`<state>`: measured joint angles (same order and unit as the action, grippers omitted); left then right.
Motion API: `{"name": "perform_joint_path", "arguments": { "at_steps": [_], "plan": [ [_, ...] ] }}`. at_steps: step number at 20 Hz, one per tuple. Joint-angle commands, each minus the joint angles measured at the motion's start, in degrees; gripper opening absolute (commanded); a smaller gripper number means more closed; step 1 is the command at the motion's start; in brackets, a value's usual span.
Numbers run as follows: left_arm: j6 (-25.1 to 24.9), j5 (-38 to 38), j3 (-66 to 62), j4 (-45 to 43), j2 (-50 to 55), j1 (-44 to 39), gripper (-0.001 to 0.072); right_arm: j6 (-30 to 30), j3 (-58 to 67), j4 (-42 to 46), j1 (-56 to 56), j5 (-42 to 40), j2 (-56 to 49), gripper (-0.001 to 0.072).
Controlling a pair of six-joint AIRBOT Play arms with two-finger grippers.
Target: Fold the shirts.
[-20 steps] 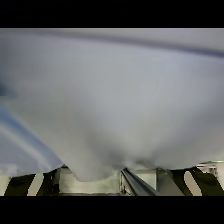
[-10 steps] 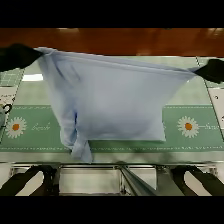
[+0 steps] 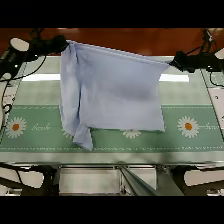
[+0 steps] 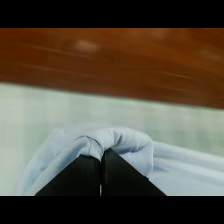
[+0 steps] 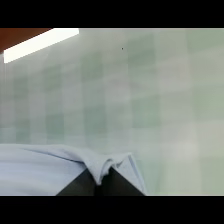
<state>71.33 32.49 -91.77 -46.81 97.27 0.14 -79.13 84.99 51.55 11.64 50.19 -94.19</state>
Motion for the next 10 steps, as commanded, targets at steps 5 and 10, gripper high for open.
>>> {"name": "perform_joint_path", "arguments": {
  "at_steps": [5,10],
  "plan": [
    [-0.2,8.7,-7.1,0.3,8.3,-1.4,0.0027,3.7,4.9,-12.3,0.0,-0.3,-8.7,0.0121],
    [4.5,29.7,-9.9,0.3,7.6,3.5,0.0505,2.3,12.5,-13.2,4.5,15.7,-8.3,0.0419]
  ]
}}
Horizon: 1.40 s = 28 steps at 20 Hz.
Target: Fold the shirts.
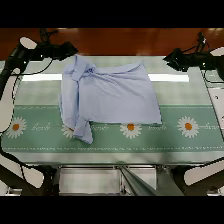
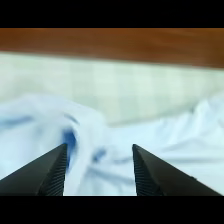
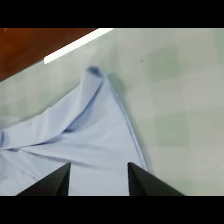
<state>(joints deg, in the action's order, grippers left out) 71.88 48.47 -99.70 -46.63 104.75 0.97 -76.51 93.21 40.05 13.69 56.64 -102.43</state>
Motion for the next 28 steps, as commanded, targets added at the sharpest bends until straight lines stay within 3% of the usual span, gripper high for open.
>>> {"name": "perform_joint_path", "arguments": {
  "at_steps": [1,4,6,9,12,16,22,26,28],
  "plan": [
    [6.7,19.7,-3.4,0.2,0.1,4.8,0.0505,-1.3,6.5,-1.7,4.2,12.6,0.7,0.0417],
    [11.0,38.3,-5.1,-1.0,-1.4,12.2,0.0505,-5.1,8.5,0.3,10.0,20.5,6.4,0.0416],
    [10.5,42.8,-0.8,-4.6,-6.1,15.8,0.0505,-5.3,5.1,9.8,11.5,25.5,12.2,0.0416],
    [6.8,36.4,18.3,-6.1,-19.4,20.3,0.0505,-4.0,-15.7,13.6,11.6,17.4,25.4,0.0416],
    [5.8,26.8,45.0,-5.8,-34.4,26.5,0.0504,1.2,-39.5,7.6,11.6,6.7,39.0,0.0417],
    [4.2,23.3,69.7,-4.4,-46.5,33.6,0.0504,7.2,-59.3,-2.1,11.4,4.8,52.3,0.0416],
    [4.2,20.5,74.6,-3.9,-43.8,34.4,0.0504,7.6,-62.6,-3.8,11.4,5.8,56.8,0.0416],
    [-0.9,18.6,74.6,10.2,-38.2,31.8,0.0504,7.6,-62.6,-3.9,11.4,5.7,56.8,0.0411],
    [-0.9,14.7,74.5,12.2,-36.5,29.5,0.0504,7.3,-62.6,-3.9,11.4,5.7,56.8,0.0411]
  ]
}}
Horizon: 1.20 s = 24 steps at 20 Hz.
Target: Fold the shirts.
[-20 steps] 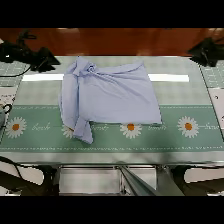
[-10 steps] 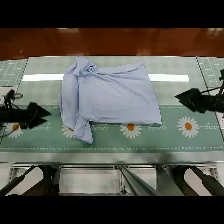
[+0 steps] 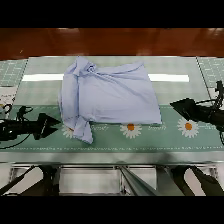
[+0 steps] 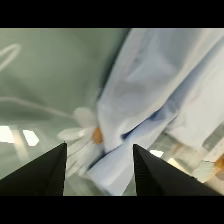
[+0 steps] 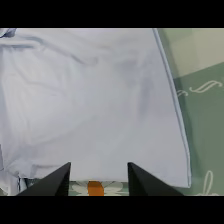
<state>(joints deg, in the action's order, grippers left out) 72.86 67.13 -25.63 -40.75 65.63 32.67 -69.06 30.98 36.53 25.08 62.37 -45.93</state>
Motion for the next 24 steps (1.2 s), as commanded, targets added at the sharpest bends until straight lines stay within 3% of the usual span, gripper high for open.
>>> {"name": "perform_joint_path", "arguments": {
  "at_steps": [1,9,10,11,12,14,17,20,24],
  "plan": [
    [-1.7,-5.9,0.5,6.3,3.2,-3.5,0.0504,-0.3,-0.3,-0.4,0.0,0.0,0.3,0.0411],
    [0.0,-13.8,0.3,7.4,3.7,-13.3,0.0503,-1.2,-0.3,-0.3,0.0,-1.2,0.3,0.0411],
    [0.1,-14.2,0.2,7.4,3.7,-14.4,0.0458,-1.2,-0.3,-0.3,0.0,-1.5,0.3,0.0411],
    [-0.2,-14.2,0.2,7.4,3.7,-14.7,0.0194,-1.2,-0.3,-0.1,0.2,-1.7,0.3,0.0411],
    [-0.8,-14.2,0.1,7.3,3.7,-14.3,0.0028,-1.2,-0.3,0.5,0.6,-2.0,0.3,0.0411],
    [-2.6,-12.3,-1.4,7.3,3.7,-13.5,0.0026,-1.9,-0.3,5.0,2.2,-2.6,0.3,0.0411],
    [-3.2,-9.8,-4.7,7.3,3.6,-13.3,0.0026,-9.7,-0.3,19.3,6.4,-1.4,-1.8,0.0411],
    [-3.2,-8.2,-8.0,7.3,3.6,-13.3,0.0026,-6.3,-0.3,17.3,7.6,4.0,-9.2,0.0411],
    [-3.2,-8.1,-9.6,7.3,3.6,-13.4,0.0026,0.0,-0.3,12.1,5.5,4.5,-20.3,0.0411]
  ]
}}
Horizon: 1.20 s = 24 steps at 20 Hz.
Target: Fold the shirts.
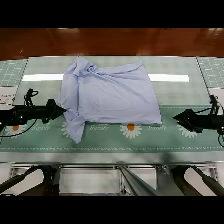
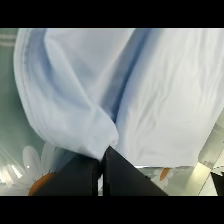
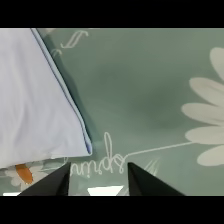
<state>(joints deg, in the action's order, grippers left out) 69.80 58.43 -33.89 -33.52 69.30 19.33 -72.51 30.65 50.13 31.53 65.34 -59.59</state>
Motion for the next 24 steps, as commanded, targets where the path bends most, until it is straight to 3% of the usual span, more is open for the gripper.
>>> {"name": "perform_joint_path", "arguments": {
  "at_steps": [1,11,13,14,20,24],
  "plan": [
    [-0.1,0.7,-1.3,0.0,0.0,-0.1,0.0026,3.4,0.0,-1.6,-2.6,1.1,-9.0,0.0411],
    [-0.1,0.7,-1.3,0.0,0.0,-0.1,0.0027,6.5,4.3,-15.8,-16.2,-9.2,-19.0,0.0388],
    [-0.1,0.7,-1.3,0.1,0.0,-0.1,0.0026,5.9,6.3,-15.7,-18.8,-10.4,-19.4,0.0208],
    [-0.1,0.8,-1.3,0.1,0.0,-0.1,0.0026,6.7,7.1,-15.4,-19.6,-10.3,-19.4,0.0018],
    [-0.4,4.5,-4.9,0.1,-0.1,0.0,0.0027,6.8,13.2,-13.5,-20.2,-2.4,-18.9,0.0024],
    [-0.3,8.6,-22.3,2.1,-2.5,0.0,0.0026,1.4,32.0,-8.7,-20.2,2.7,-12.5,0.0023]
  ]
}}
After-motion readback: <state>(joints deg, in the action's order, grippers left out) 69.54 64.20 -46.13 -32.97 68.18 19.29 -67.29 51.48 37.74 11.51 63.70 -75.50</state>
